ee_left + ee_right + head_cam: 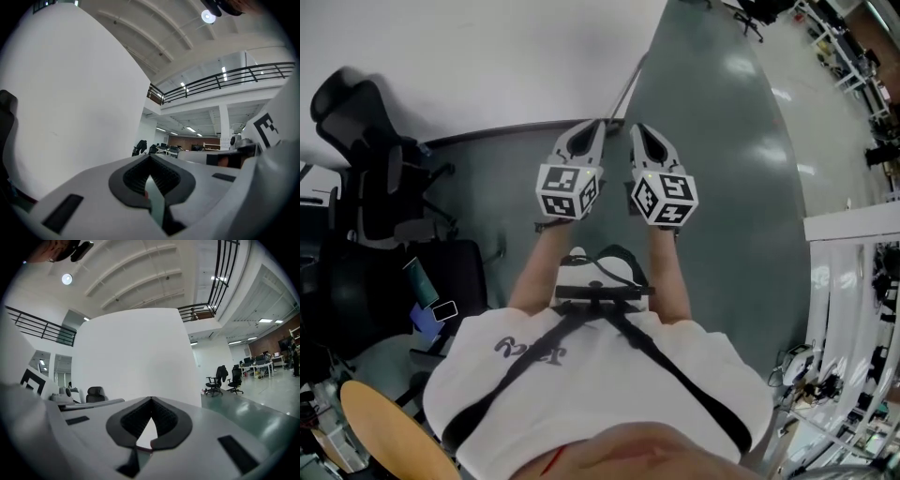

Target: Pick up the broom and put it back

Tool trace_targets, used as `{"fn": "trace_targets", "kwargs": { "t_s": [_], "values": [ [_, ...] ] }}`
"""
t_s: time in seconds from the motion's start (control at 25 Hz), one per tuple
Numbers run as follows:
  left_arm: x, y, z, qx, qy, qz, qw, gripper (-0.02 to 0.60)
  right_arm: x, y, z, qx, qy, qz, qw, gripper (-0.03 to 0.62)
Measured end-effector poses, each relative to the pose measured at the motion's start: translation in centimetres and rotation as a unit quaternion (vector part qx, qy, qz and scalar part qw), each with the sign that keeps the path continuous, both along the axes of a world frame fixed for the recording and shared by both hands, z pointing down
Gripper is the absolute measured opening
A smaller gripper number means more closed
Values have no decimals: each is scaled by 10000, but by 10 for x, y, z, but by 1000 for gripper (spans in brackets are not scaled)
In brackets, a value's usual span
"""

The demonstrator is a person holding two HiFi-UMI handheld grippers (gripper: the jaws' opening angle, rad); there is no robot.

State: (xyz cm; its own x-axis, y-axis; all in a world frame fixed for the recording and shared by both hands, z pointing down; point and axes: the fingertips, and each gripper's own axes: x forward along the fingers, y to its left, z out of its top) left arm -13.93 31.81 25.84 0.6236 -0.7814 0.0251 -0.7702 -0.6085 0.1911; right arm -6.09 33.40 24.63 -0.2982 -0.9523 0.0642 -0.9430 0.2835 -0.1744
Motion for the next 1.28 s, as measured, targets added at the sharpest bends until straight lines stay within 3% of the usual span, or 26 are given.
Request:
{"fn": "trace_targets", "kwargs": {
  "t_s": [0.44,0.8,1.04,1.28],
  "values": [
    [38,-116,26,-203,-141,60,9997,12,36,-128,17,-48,-79,-21,10000,5],
    [94,-223,27,-153,-259,-72,9995,12,90,-239,13,92,-151,-223,9996,5],
    [135,-273,30,-215,-296,-200,9991,12,139,-288,17,39,-234,-244,9994,5],
    [144,-307,52,-378,-376,-353,9980,12,149,-323,45,-177,-190,-375,9990,5]
  ]
}}
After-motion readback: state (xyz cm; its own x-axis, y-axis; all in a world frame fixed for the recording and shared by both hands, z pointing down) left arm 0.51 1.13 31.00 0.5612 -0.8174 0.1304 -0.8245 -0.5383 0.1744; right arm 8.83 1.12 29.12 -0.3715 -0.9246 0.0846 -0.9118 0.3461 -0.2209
